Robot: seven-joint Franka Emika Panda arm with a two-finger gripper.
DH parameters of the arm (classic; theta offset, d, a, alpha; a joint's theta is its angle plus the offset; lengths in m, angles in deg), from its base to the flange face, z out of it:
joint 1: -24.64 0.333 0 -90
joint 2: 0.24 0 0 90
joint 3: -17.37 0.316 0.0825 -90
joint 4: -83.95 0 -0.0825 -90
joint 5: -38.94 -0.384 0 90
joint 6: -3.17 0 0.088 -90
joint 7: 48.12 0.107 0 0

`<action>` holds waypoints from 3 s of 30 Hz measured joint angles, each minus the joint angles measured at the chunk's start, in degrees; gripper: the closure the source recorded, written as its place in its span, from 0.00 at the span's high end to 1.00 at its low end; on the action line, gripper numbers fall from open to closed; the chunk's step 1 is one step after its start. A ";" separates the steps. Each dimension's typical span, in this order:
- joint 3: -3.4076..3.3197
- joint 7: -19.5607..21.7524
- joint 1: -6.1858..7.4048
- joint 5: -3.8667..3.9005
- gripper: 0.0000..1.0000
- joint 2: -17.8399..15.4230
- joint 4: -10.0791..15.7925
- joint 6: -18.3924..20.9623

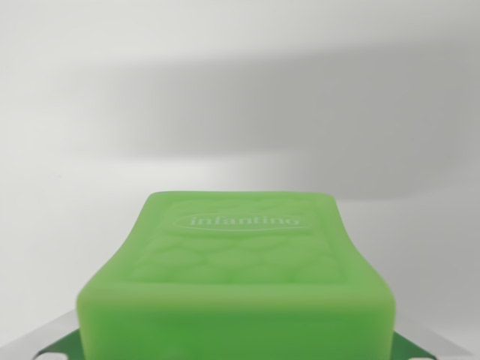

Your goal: Stack cube

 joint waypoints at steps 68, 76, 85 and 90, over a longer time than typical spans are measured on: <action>-0.22 -6.80 -9.75 -0.14 0.00 -13.29 19.19 -5.93; -0.37 -7.87 -11.00 -0.22 0.00 -14.69 21.03 -6.37; -0.51 -8.99 -12.31 -0.32 0.00 -16.05 22.82 -6.74; -0.61 -9.65 -13.09 -0.37 0.00 -16.75 23.72 -6.91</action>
